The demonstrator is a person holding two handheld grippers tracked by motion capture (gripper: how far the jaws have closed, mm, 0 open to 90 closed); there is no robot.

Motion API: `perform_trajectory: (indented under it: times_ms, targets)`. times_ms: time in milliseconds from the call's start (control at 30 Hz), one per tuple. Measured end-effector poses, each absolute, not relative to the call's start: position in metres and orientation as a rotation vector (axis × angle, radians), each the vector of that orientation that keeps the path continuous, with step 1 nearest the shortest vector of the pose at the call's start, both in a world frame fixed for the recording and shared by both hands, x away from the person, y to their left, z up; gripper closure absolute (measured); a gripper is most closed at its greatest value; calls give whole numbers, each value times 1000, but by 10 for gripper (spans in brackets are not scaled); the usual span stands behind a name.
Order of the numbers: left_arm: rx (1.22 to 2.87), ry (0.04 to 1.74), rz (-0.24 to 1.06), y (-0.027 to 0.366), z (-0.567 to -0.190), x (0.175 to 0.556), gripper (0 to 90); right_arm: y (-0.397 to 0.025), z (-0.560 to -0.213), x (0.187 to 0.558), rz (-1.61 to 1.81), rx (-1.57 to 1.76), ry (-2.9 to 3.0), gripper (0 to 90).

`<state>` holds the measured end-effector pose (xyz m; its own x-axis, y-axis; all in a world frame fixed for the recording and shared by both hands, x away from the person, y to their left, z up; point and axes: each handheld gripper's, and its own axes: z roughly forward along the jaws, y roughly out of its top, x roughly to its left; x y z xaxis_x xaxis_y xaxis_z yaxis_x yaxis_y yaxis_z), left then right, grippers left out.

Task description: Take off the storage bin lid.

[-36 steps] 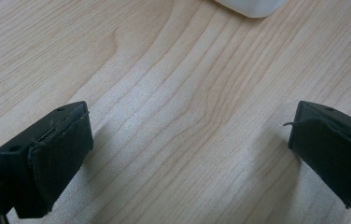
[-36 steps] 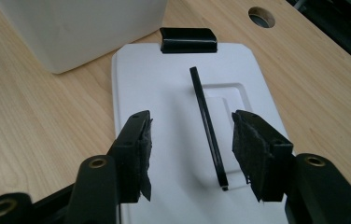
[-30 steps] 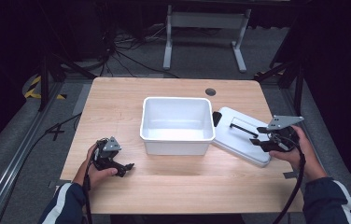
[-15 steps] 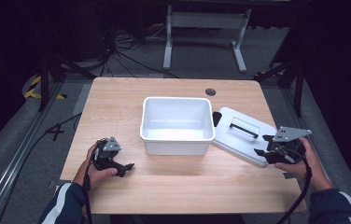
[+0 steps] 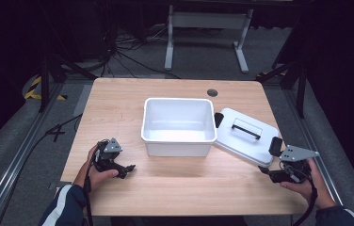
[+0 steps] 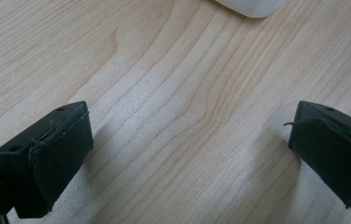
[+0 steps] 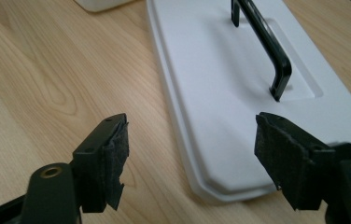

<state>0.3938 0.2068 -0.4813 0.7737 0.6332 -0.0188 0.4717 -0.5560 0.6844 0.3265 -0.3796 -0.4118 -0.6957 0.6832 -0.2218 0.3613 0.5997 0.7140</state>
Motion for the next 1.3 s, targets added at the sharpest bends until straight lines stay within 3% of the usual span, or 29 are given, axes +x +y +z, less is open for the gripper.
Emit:
perform_trajectory:
  times_ms: [600,1300]
  targets:
    - [2265,816,301,207,-481,394,2,-401,-467,314,995,1037,2322,223]
    - [2267,819,298,207,-481,394,2,-405,-468,316,1009,1107,2313,206]
